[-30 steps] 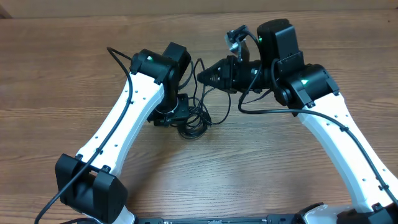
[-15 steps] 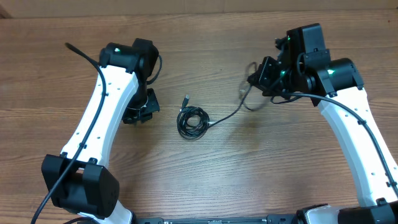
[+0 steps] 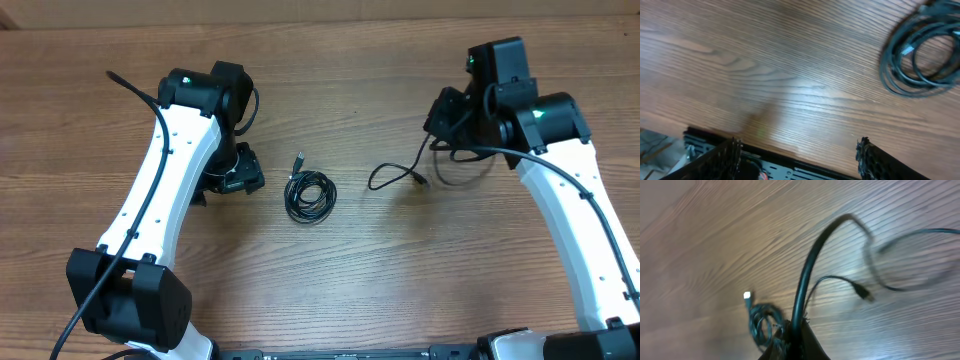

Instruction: Untangle cables

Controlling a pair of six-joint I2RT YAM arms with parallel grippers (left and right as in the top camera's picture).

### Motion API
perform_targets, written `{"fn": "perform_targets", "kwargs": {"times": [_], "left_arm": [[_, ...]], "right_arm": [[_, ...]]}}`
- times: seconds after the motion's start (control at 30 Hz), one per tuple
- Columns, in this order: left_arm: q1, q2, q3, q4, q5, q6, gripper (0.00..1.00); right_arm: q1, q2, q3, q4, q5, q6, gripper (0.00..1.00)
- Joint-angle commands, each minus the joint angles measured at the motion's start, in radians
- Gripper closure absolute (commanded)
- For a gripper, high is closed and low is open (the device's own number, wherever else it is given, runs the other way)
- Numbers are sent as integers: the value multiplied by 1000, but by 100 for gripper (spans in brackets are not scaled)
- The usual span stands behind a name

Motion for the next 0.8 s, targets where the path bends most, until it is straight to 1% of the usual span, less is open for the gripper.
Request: {"fn": "perform_targets", "kwargs": {"times": [0.0, 0.03, 0.13, 0.2, 0.27, 0.3, 0.33, 0.37, 0.5, 0.6, 0.67, 0.7, 0.77], "left_arm": [[-3, 2, 0, 21, 163, 132, 24], [-3, 2, 0, 29, 230, 190, 24], [-14, 2, 0, 44, 536, 464, 23], [-22, 2, 0, 43, 673, 589, 23], [-35, 2, 0, 48, 694, 607, 21], [-41, 2, 0, 49, 687, 607, 24], [-47, 2, 0, 48, 681, 605, 32], [-52, 2, 0, 47, 676, 601, 36], [-87, 2, 0, 13, 676, 602, 36], [-125, 2, 0, -28, 663, 603, 38], [-160, 2, 0, -47, 635, 603, 52], [-176, 2, 0, -50, 622, 603, 53], [-212, 2, 0, -46, 609, 603, 51]], "right_arm": [[-24, -27, 25, -10, 34, -5, 96], [-24, -27, 25, -16, 22, -5, 96], [-24, -27, 25, -31, -37, -9, 96], [-24, -27, 25, -35, -52, -8, 96], [-24, -26, 25, -35, -49, -9, 96], [-24, -26, 25, -35, -48, -9, 96], [-24, -26, 25, -35, -48, -9, 96], [-24, -25, 25, -35, -48, -9, 96], [-24, -25, 25, -40, -35, -9, 96], [-26, -25, 25, -44, 6, -8, 96], [-32, -25, 25, -45, 3, -6, 96], [-35, -25, 25, -46, 3, -5, 96], [-47, -25, 25, -48, 4, -5, 96]]}}
